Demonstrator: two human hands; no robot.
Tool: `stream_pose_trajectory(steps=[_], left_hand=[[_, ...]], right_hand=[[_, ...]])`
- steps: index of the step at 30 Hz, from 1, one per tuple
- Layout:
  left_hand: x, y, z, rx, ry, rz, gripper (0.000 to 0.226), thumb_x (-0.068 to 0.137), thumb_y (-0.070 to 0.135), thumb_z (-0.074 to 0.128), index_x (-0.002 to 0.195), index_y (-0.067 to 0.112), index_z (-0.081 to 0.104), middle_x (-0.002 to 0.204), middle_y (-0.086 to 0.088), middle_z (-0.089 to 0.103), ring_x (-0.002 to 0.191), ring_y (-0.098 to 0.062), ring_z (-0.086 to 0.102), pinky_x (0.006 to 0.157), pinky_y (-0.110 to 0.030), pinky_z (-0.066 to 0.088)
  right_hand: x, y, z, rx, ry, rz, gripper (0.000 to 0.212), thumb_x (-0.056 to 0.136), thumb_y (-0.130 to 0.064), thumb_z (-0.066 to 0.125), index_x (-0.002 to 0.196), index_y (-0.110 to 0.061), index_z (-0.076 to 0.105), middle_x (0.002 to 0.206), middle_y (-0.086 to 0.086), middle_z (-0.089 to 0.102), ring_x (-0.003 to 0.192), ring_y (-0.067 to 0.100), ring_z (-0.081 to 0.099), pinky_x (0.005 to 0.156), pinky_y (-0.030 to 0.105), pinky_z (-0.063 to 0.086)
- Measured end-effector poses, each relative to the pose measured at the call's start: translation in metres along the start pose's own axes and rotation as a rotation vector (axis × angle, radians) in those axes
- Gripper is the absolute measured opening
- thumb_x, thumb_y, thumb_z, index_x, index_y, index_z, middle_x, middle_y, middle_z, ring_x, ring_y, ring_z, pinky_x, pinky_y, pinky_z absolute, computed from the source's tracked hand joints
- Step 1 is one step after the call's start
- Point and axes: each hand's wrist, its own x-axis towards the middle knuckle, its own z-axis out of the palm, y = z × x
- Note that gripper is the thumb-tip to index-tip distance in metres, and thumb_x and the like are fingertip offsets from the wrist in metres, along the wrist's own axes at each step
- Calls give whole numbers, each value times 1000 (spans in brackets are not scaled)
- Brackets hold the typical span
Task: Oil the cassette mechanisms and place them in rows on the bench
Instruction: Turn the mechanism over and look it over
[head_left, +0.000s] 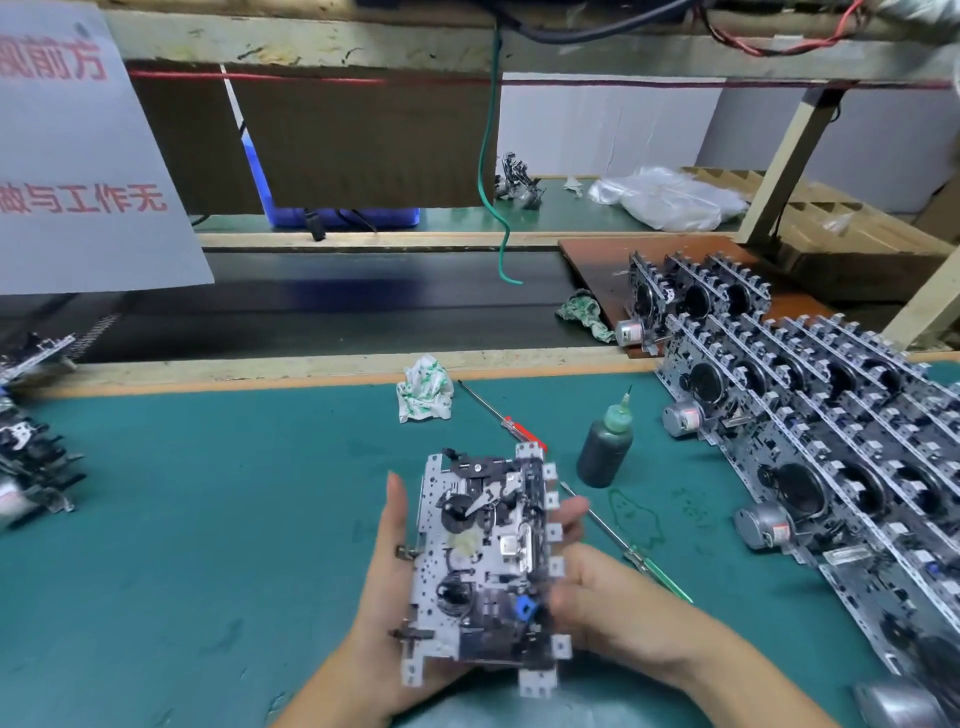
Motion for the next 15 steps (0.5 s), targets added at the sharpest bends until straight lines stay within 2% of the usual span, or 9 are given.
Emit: stream_pose_trajectory(steps=[2,3,5,6,7,9,10,12,15], left_hand=[[-4,4,-6,-35,-17,5,104,71,67,68,143,-2,35,148,-22,35,134,-36,39,112,-50,27],[-5,5,-10,-15,11,26,101,72,65,69,142,-1,37,148,-21,35,136,-35,36,115,-50,23],[-6,6,-18,-7,98,55,98,68,63,73,138,1,44,146,-22,40,135,-35,39,114,-50,24],[-5,5,-20,-28,132,54,98,66,65,72,135,0,48,143,-23,42,132,-37,42,112,-51,27],[-2,2,-22,-34,170,44,99,65,70,69,132,0,52,141,-24,45,130,-39,44,110,-52,30],[2,-1,-23,-62,240,10,98,68,76,59,127,-3,56,137,-26,48,125,-43,49,106,-55,36],[3,0,-23,-89,249,-3,97,69,75,53,125,-3,58,135,-27,49,123,-44,50,104,-56,38],[4,0,-24,-114,288,-17,95,73,76,44,123,-4,59,133,-29,50,121,-46,51,102,-56,40],[6,0,-30,-101,308,-21,92,79,76,36,119,-3,63,130,-29,53,118,-44,54,102,-52,41]], right_hand=[[-3,-4,-9,-316,259,-67,11,72,-20,78,82,-18,75,89,-2,70,85,5,62,87,25,49],[-5,-9,-14,-404,421,-123,6,74,-20,79,70,-22,75,79,-7,72,75,2,63,78,20,48],[-12,-13,-27,-600,830,-225,24,76,-43,69,61,-24,68,62,-10,67,61,3,59,63,20,43],[-14,-12,-34,-801,989,-212,30,75,-54,62,65,-25,63,61,-10,61,61,5,55,59,23,41],[-15,-10,-38,-1033,1054,-100,31,76,-59,58,74,-28,57,67,-12,56,67,5,52,60,25,39],[-13,-2,-41,-1395,981,192,28,83,-59,52,93,-34,45,83,-16,44,88,6,47,65,25,35],[-10,3,-42,-1453,930,254,25,87,-56,49,97,-34,42,87,-16,40,95,6,46,66,24,33],[-7,7,-41,-1428,915,251,13,93,-44,46,94,-33,41,86,-15,41,98,8,47,66,25,32],[-12,7,-46,-1284,858,151,10,96,-29,44,88,-28,40,79,-13,51,82,9,49,67,27,37]])
